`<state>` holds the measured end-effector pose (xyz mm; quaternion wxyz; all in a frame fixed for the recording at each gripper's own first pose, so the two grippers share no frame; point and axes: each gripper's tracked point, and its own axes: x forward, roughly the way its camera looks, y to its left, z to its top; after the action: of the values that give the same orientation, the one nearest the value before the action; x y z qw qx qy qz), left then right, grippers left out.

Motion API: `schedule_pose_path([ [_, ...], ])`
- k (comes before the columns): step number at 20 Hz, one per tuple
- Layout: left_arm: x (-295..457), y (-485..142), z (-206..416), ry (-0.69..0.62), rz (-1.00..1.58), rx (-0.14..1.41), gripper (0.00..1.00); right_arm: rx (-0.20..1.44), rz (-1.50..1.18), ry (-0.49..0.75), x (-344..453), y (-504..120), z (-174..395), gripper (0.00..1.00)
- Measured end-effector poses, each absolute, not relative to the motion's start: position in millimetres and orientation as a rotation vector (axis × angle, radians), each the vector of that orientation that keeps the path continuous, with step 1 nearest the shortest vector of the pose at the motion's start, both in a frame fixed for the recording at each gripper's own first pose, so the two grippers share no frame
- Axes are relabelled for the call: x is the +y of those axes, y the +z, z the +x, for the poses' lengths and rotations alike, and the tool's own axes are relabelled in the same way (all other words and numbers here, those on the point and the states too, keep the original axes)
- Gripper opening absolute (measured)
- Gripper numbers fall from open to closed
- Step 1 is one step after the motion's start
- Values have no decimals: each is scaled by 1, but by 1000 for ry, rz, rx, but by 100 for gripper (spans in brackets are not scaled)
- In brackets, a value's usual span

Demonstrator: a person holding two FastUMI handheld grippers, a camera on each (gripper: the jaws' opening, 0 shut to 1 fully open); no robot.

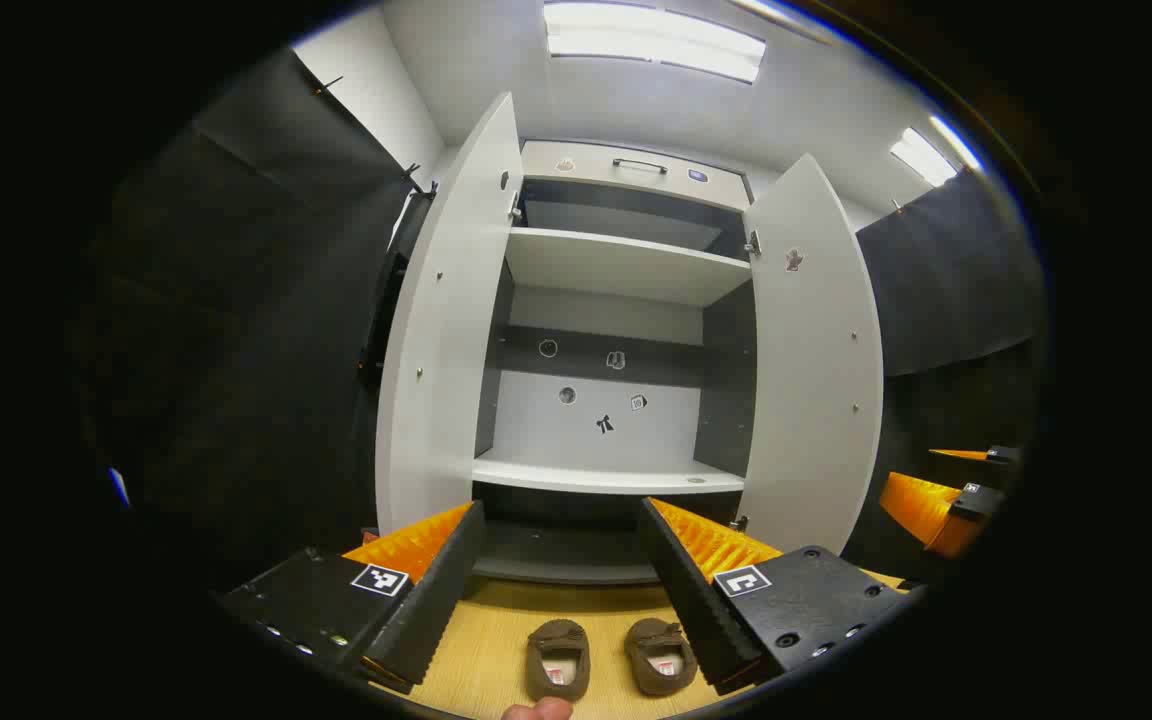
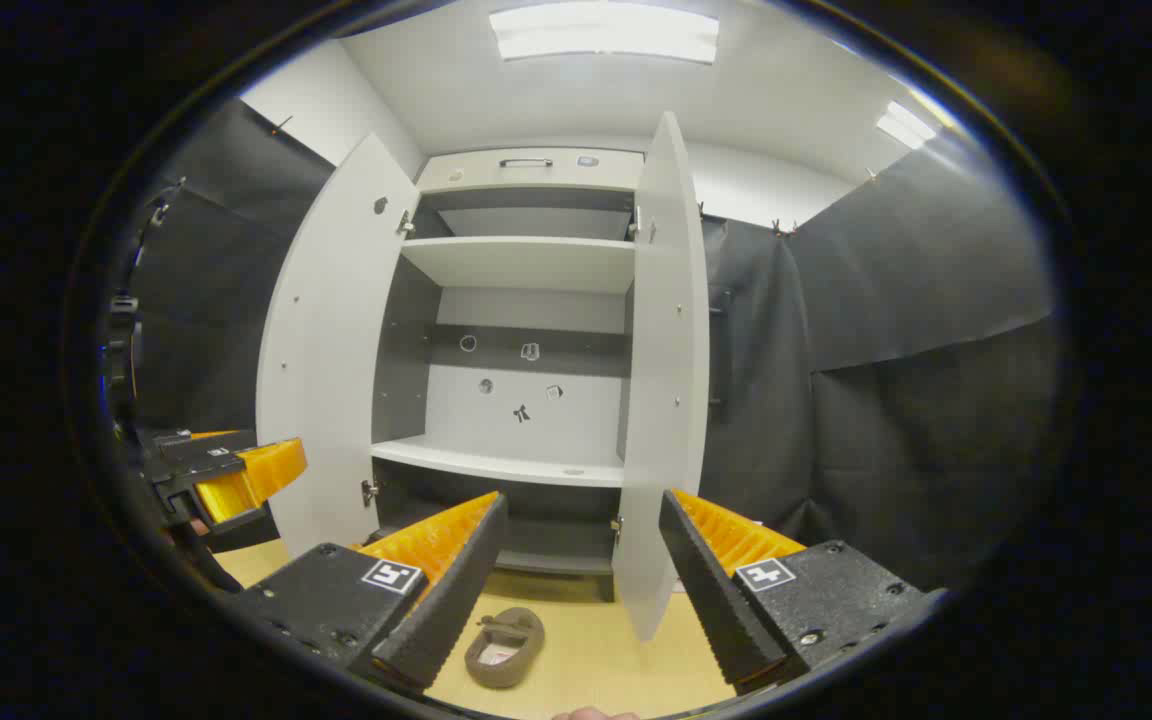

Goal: Grab one shoe with the right hand and put it into the shoe cabinet, grab the other shoe with the left hand and put it into the shoe cabinet; then close the right door with the right hand and the left door with the left hand.

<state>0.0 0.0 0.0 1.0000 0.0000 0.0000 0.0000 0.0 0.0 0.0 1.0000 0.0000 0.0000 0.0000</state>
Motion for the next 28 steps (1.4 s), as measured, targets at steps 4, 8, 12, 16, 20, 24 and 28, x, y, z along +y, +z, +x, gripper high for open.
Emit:
schedule_pose_path([
  [4, 2, 0, 2, 1, 8, 3, 95, 2, 6, -2, 1, 1, 2, 99],
  [8, 1, -3, 1, -5, 9, 8, 95, 2, 2, -2, 4, 1, 3, 99],
  [12, 3, -4, 2, -5, 19, 9, 95, -1, 0, 1, 6, 2, 4, 99],
  [16, 3, -3, 3, -7, 13, 9, 95, -3, -4, 0, 8, 2, 4, 98],
  [20, 3, -1, 3, -9, 17, 9, 95, 3, -10, 5, 9, 0, 6, 99],
  [24, 3, -1, 2, -8, 22, 11, 95, 18, -20, 26, 15, -4, 11, 99],
  [28, 5, -1, 0, -4, 19, 7, 95, 39, -36, 78, 35, -16, 25, 99],
])
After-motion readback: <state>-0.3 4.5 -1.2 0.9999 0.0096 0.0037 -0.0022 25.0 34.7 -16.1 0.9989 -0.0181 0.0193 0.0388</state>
